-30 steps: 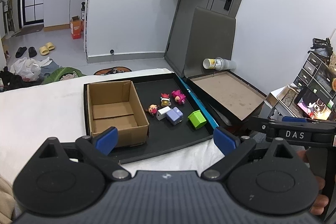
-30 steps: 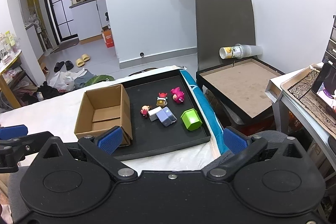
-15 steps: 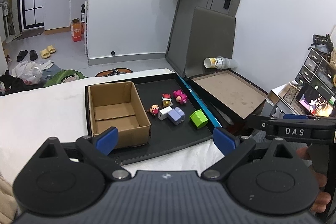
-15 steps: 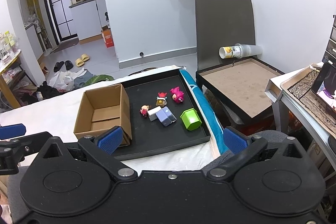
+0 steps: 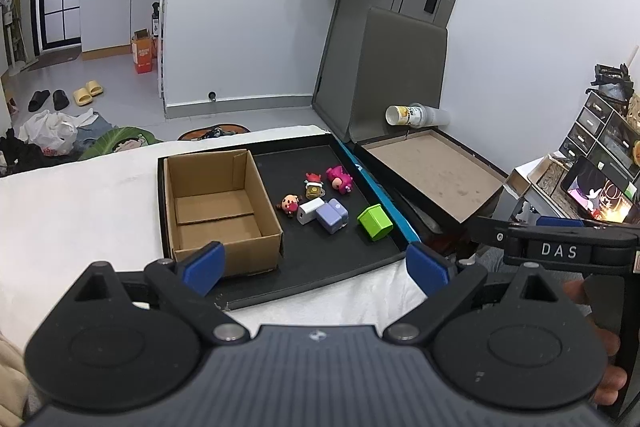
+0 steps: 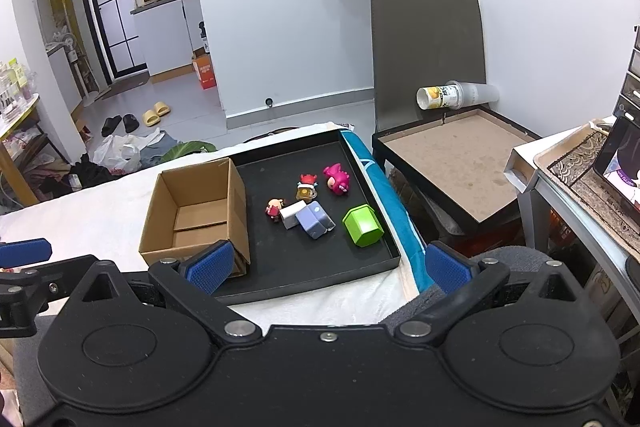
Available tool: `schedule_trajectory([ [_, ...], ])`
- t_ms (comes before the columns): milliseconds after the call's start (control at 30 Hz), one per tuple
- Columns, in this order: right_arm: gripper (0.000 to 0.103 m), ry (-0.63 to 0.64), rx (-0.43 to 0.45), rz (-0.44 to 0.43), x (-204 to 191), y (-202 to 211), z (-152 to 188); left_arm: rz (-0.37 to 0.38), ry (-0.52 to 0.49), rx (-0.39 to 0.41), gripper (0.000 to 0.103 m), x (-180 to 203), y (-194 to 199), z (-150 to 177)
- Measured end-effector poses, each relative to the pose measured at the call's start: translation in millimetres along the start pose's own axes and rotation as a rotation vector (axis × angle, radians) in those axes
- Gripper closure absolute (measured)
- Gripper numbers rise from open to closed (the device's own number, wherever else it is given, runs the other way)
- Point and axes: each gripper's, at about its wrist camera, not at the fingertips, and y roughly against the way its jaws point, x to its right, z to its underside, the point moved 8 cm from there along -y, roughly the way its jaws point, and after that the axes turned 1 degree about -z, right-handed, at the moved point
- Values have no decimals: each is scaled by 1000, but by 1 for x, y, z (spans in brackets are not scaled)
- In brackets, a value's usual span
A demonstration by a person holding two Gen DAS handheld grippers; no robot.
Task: Organize rigid objects
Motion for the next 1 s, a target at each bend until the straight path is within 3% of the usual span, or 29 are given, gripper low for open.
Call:
schedule_trajectory([
  [667,0,-7,-62,38,6,-35,4,8,41,-58,7,-19,-39,2],
  [1000,0,-15,-112,53,10,-66,5,13,62,-131,8,-33,-74,7],
])
